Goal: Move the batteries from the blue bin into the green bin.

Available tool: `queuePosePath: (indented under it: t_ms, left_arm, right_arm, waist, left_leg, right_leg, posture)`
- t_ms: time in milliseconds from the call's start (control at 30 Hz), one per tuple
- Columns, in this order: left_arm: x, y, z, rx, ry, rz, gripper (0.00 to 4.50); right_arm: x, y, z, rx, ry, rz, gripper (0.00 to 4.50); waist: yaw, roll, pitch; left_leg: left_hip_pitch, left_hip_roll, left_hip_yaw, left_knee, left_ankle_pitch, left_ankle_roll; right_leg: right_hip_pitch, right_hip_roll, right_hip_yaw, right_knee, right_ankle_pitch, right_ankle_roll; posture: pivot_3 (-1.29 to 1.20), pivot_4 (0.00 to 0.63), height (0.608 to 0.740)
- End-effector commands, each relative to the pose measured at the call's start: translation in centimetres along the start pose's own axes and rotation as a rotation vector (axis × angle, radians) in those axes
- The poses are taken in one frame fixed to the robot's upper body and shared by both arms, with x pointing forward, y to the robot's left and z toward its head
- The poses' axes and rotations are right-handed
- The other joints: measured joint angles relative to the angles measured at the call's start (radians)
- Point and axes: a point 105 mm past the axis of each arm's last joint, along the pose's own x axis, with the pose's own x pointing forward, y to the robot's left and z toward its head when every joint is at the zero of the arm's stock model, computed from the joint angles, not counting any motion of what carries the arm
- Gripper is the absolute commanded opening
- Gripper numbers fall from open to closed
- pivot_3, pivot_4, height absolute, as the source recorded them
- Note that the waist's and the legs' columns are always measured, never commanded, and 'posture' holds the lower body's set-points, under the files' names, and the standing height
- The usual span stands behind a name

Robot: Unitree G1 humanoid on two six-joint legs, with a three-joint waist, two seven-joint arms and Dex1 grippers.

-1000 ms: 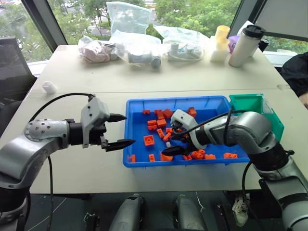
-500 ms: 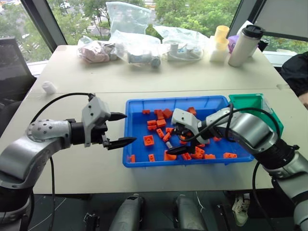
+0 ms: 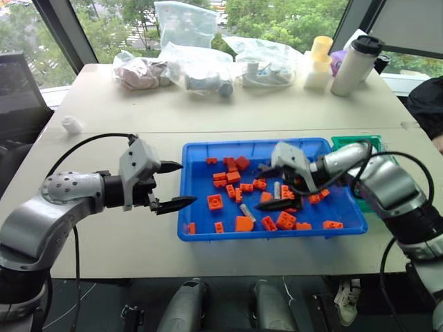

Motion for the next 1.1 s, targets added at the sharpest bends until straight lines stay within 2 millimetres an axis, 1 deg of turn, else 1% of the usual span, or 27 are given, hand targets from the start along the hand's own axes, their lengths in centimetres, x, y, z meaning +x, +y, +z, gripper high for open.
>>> queuePosePath:
  t_ms: [33,100,200,267,300,333,400,467,533,733,967,1067,1100]
  left_arm:
    - [-0.1,-0.1,0.9,0.044,-0.019,-0.003,4.50]
    - [0.0,0.0,0.9,0.044,-0.019,-0.007,4.50]
    - [0.0,0.0,0.9,0.045,-0.017,-0.009,4.50]
    - [0.0,0.1,1.0,0.046,-0.016,-0.011,4.50]
    - [0.0,0.1,1.0,0.046,-0.016,-0.011,4.50]
    - [0.0,0.1,1.0,0.046,-0.015,-0.011,4.50]
    - [0.0,0.1,1.0,0.047,-0.015,-0.010,4.50]
    - [0.0,0.2,1.0,0.046,-0.016,-0.008,4.50]
    - [0.0,0.2,1.0,0.046,-0.016,-0.004,4.50]
    - [0.0,0.1,0.9,0.040,-0.018,0.005,4.50]
    - [0.0,0.0,0.7,0.037,-0.015,0.010,4.50]
    - [0.0,0.0,0.6,0.039,-0.009,0.013,4.50]
    - [0.0,0.1,0.6,0.039,-0.008,0.014,4.50]
  right_arm:
    - [-0.4,0.9,1.8,-0.193,-0.054,0.026,4.48]
    - [0.1,1.2,1.7,-0.264,-0.071,0.045,4.48]
    - [0.6,1.1,1.6,-0.303,-0.077,0.063,4.48]
    - [1.0,0.8,1.5,-0.326,-0.074,0.058,4.48]
    - [1.2,0.6,1.5,-0.338,-0.074,0.051,4.48]
    - [1.6,0.3,1.2,-0.357,-0.060,0.051,4.48]
    - [2.2,0.2,0.1,-0.409,0.012,0.091,4.48]
    - [2.6,-0.1,-0.7,-0.442,0.064,0.116,4.48]
    - [2.8,-0.7,-1.1,-0.460,0.096,0.123,4.48]
    - [3.8,-0.9,-0.5,-0.478,0.072,0.159,4.48]
    - [4.9,-1.2,-0.9,-0.537,0.097,0.182,4.48]
    - [5.0,-1.2,-1.2,-0.550,0.118,0.203,3.69]
    - [5.0,-1.2,-1.2,-0.547,0.122,0.203,3.23]
  waist:
    - [-0.010,0.000,0.000]
    - [-0.017,0.000,0.000]
    - [-0.018,0.000,0.000]
    - [-0.016,0.000,0.000]
    - [-0.016,0.000,0.000]
    - [-0.016,0.000,0.000]
    - [-0.016,0.000,0.000]
    - [-0.015,0.000,0.000]
    - [-0.017,0.000,0.000]
    - [-0.018,0.000,0.000]
    - [-0.017,0.000,0.000]
    - [-0.018,0.000,0.000]
    - [-0.018,0.000,0.000]
  left_leg:
    - [0.000,0.000,0.000,0.000,0.000,0.000]
    - [0.001,0.001,-0.001,0.000,0.000,-0.001]
    - [0.001,0.001,-0.001,0.000,0.001,-0.001]
    - [0.001,0.001,-0.001,0.000,0.001,-0.002]
    - [0.001,0.001,-0.001,0.000,0.003,-0.005]
    - [0.001,0.001,-0.001,0.000,0.004,-0.006]
    - [0.001,0.001,-0.001,0.000,0.004,-0.006]
    - [0.001,0.001,-0.001,0.000,0.004,-0.007]
    - [0.001,0.001,-0.001,0.000,0.004,-0.007]
    - [0.001,0.001,-0.001,0.000,0.004,-0.007]
    - [0.001,0.001,-0.001,0.000,0.004,-0.008]
    - [0.001,0.001,-0.001,0.000,0.004,-0.008]
    - [0.001,0.001,-0.001,0.000,0.004,-0.008]
  right_leg:
    - [0.000,0.000,0.000,0.001,0.000,0.000]
    - [0.000,0.000,0.000,0.002,0.000,0.000]
    - [0.000,0.001,0.000,0.002,0.000,0.000]
    - [0.000,0.001,0.000,0.002,0.000,0.000]
    - [0.000,0.001,0.000,0.002,0.000,0.000]
    - [0.000,0.001,0.000,0.001,0.000,0.000]
    - [0.000,0.001,0.000,0.001,0.000,0.000]
    - [0.000,0.001,0.000,0.002,0.000,0.000]
    - [0.000,0.001,0.000,0.002,0.000,0.000]
    - [0.000,0.001,0.000,0.002,0.000,0.000]
    - [0.000,0.001,0.000,0.002,0.000,0.000]
    - [0.000,0.001,0.000,0.002,0.000,0.000]
    - [0.000,0.001,0.000,0.002,0.000,0.000]
  posture:
    - [0.00,0.150,0.740]
    - [0.00,0.150,0.740]
    - [0.00,0.150,0.740]
    - [0.00,0.150,0.740]
    - [0.00,0.150,0.740]
    - [0.00,0.150,0.740]
    - [0.00,0.150,0.740]
    - [0.00,0.150,0.740]
    - [0.00,0.150,0.740]
    - [0.00,0.150,0.740]
    - [0.00,0.150,0.740]
    - [0.00,0.150,0.740]
    - [0.00,0.150,0.740]
